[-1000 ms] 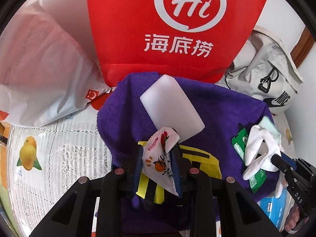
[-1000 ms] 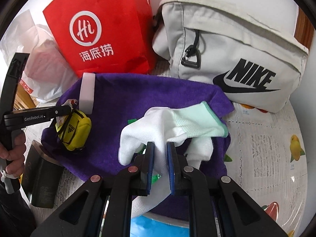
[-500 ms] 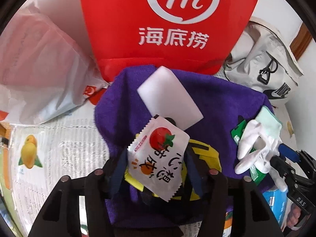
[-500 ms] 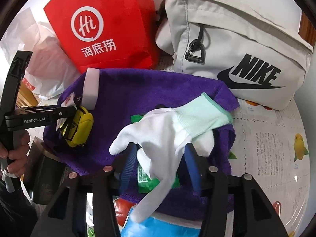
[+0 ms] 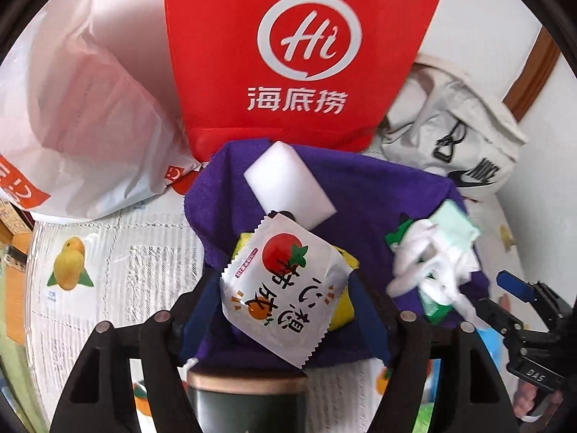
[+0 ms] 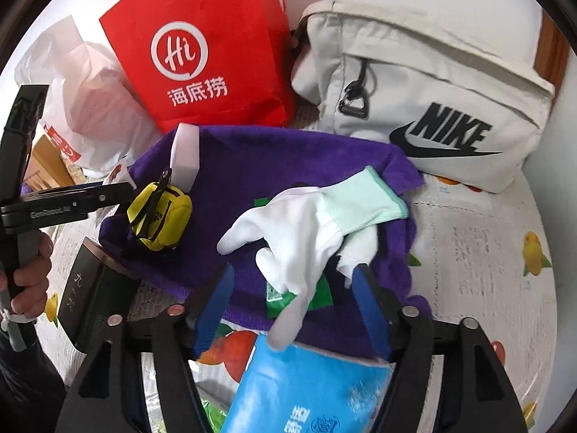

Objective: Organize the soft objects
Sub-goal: 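Open the left tool over the yellow bag while the right tool releases the glove, then move the left tool to the green-wrapped tissue pack and grasp it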

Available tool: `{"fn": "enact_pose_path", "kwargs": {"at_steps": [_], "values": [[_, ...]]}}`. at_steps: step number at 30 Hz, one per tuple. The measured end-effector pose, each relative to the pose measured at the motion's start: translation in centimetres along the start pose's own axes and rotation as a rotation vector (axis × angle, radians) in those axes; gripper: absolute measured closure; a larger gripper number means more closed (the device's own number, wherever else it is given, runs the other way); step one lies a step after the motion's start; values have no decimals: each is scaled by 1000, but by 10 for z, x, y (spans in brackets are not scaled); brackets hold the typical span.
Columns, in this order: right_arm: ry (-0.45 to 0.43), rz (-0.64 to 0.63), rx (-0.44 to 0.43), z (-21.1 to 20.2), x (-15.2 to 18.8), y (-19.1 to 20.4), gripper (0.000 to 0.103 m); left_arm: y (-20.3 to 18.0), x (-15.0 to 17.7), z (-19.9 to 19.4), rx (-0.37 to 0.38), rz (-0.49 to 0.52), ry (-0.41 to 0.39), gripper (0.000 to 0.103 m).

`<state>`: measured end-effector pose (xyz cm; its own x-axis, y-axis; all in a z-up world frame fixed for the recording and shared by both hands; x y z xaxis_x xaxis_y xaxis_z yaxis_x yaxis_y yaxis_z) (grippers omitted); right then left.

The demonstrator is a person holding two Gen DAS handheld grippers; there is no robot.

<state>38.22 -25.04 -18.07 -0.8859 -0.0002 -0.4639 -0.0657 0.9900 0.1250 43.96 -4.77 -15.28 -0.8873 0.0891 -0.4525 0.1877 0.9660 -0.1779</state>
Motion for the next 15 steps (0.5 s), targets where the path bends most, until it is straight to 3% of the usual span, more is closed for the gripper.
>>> {"fn": "enact_pose_path", "kwargs": {"at_steps": [9,15], "values": [[-53,10,4,-41,15,4,28,-1,11,-36,-9,6,-37,30],[-69,5,0,-71,38,15,28,-4,38,-64,16,11,-79,30]]}}
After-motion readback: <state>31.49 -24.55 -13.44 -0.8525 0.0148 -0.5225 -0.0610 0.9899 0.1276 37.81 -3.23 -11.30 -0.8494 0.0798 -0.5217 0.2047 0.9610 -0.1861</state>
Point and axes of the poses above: each gripper's, at about its wrist camera, not at the fingertips, and z roughly the way its jaws point, y to its left, x to its underside, the point moved 8 cm from there along z, roughly the way its jaws point, and after that the axes turned 1 degree about x, right-handed, at the moved point
